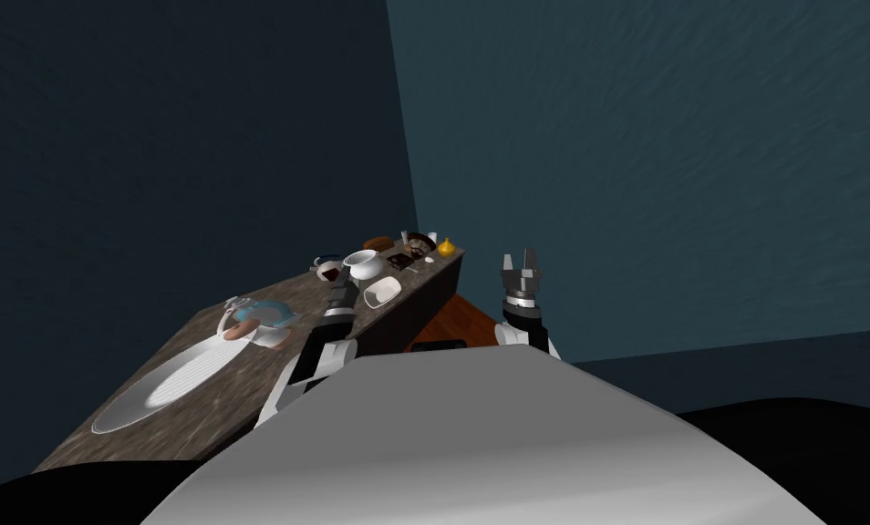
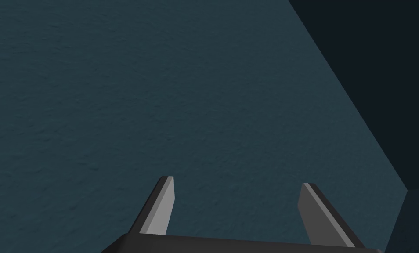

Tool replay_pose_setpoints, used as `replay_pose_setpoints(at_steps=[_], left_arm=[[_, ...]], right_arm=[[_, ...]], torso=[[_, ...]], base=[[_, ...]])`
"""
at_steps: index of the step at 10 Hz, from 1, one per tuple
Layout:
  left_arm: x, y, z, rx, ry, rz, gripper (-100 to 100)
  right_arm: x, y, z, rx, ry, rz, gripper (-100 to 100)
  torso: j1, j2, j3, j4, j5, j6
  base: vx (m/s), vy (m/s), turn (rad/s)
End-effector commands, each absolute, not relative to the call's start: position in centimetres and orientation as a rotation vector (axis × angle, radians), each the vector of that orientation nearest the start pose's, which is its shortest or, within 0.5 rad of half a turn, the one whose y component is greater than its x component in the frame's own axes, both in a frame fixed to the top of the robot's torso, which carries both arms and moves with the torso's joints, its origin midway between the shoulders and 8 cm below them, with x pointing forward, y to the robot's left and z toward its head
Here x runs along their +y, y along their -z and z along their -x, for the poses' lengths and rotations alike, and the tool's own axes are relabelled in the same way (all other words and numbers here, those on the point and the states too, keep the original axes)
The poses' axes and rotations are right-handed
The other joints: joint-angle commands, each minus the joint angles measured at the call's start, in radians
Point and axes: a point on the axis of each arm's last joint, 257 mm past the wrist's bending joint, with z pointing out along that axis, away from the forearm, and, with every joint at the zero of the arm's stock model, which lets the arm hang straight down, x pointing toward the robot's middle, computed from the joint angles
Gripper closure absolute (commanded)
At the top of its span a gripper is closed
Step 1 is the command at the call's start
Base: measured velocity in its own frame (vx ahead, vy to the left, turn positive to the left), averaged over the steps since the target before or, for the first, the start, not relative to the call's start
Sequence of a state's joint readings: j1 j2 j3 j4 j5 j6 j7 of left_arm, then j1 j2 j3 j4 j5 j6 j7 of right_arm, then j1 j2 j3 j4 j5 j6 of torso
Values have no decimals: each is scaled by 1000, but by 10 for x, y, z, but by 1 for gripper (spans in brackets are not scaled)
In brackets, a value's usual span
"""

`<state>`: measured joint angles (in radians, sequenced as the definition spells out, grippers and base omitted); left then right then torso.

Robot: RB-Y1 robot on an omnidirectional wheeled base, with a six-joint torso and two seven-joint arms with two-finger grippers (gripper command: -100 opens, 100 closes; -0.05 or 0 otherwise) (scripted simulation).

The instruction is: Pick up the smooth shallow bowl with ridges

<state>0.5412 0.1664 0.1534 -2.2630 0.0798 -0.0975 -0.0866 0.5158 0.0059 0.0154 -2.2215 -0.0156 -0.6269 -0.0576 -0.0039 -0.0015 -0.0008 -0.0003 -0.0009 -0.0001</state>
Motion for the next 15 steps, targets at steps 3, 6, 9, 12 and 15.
replay_pose_setpoints(at_steps=[3,6,9,12,15], left_arm=[[369,88,-380,1039,931,954,-100],[386,105,-375,1071,891,1038,-100],[396,120,-373,1098,862,1102,-100],[412,140,-365,1123,825,1205,-100],[426,158,-356,1140,797,1304,-100]], right_arm=[[-277,-17,-332,543,-1387,-650,0],[-277,-17,-332,543,-1387,-650,0],[-277,-17,-332,543,-1387,-650,0],[-277,-17,-332,543,-1387,-650,0],[-277,-17,-332,543,-1387,-650,0]], torso=[[0,0,0,0,0,0],[0,0,0,0,0,0],[0,-1,0,0,0,0],[1,0,0,0,0,0],[0,-2,-1,0,0,0]], base=[[21,-53,47],[26,-61,60],[24,-56,43],[25,-59,59],[44,-76,74]])
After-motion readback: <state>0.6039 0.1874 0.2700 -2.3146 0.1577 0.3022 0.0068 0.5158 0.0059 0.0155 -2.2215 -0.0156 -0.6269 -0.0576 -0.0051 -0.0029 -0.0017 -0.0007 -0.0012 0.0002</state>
